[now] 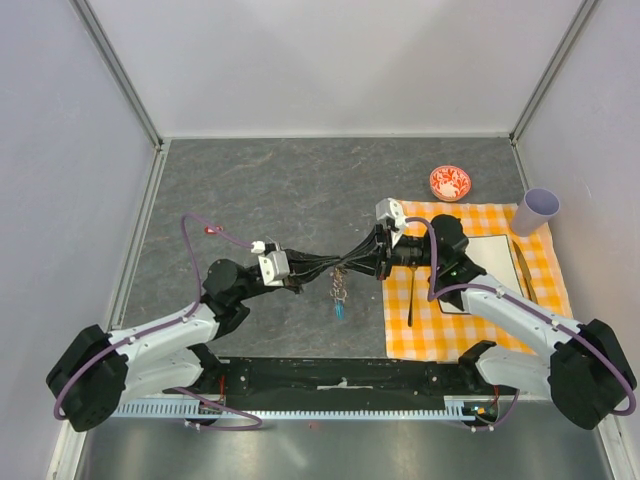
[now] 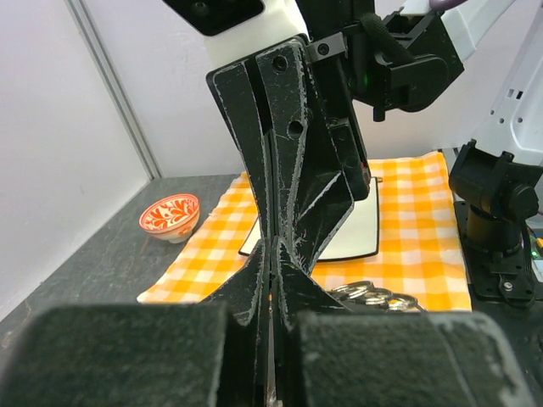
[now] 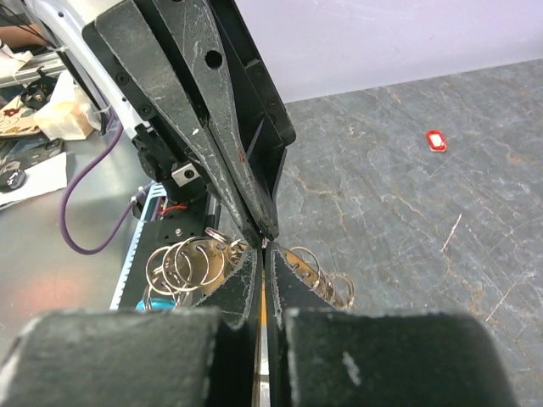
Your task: Put the keys on the keyring
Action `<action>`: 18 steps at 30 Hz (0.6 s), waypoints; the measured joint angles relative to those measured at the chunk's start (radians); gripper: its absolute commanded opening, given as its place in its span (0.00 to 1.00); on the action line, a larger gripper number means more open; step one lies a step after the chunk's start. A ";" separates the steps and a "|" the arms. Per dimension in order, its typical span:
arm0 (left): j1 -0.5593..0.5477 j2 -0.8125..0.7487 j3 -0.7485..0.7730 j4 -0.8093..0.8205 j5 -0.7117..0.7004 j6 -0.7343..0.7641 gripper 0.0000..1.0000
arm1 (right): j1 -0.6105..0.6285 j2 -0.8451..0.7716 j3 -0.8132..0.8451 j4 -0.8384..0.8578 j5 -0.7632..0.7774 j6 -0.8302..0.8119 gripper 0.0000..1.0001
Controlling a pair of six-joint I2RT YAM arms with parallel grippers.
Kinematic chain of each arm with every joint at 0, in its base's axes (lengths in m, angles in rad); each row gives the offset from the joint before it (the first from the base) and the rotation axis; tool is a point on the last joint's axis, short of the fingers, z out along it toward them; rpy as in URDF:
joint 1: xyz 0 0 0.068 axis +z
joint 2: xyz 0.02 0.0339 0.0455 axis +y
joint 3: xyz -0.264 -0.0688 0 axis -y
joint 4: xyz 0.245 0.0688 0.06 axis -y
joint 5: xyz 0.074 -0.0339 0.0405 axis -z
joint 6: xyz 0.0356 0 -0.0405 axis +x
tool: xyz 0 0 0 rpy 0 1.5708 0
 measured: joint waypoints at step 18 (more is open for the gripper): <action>0.021 -0.256 0.276 -0.828 -0.093 0.125 0.41 | 0.126 0.000 0.368 -0.842 0.238 -0.470 0.00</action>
